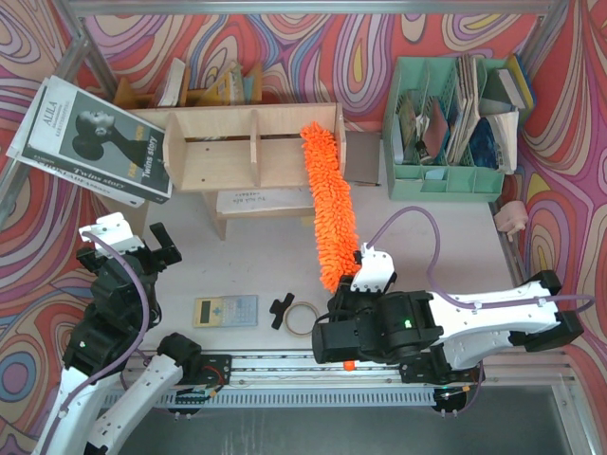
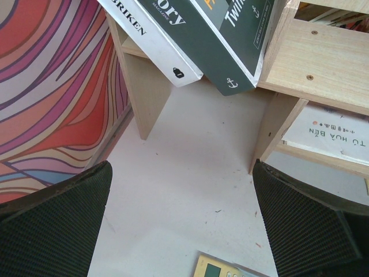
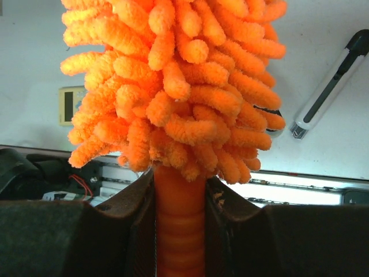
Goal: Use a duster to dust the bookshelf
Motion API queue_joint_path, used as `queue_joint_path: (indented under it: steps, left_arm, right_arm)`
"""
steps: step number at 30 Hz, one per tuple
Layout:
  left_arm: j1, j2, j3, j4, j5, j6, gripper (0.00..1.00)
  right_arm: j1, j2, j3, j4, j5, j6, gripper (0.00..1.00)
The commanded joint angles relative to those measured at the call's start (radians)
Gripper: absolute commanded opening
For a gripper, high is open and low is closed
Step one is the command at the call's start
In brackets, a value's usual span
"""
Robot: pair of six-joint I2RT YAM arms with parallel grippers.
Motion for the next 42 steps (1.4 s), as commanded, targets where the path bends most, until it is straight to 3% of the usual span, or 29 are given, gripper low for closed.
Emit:
queue_joint_path:
  steps: [1, 14, 27, 38, 42]
  left_arm:
    - [0.005, -0.007, 0.006, -0.008, -0.017, -0.006, 0.99]
    - [0.005, -0.010, 0.006, -0.008, -0.016, -0.006, 0.98]
    - [0.005, -0.010, 0.007, -0.009, -0.016, -0.008, 0.99]
    - [0.005, -0.012, 0.007, -0.009, -0.014, -0.010, 0.98]
    - [0.004, -0.016, 0.006, -0.011, -0.016, -0.011, 0.99]
  right_arm:
    - [-0.003, -0.030, 0.051, -0.038, 0.172, 0.034, 0.00]
    - [0.006, -0.066, 0.023, 0.142, 0.168, -0.150, 0.00]
    - [0.012, 0.004, -0.075, 0.376, 0.032, -0.345, 0.00]
    - [-0.061, -0.010, -0.207, 0.507, -0.146, -0.403, 0.00]
    - [-0.070, -0.034, -0.203, 0.516, -0.124, -0.422, 0.00]
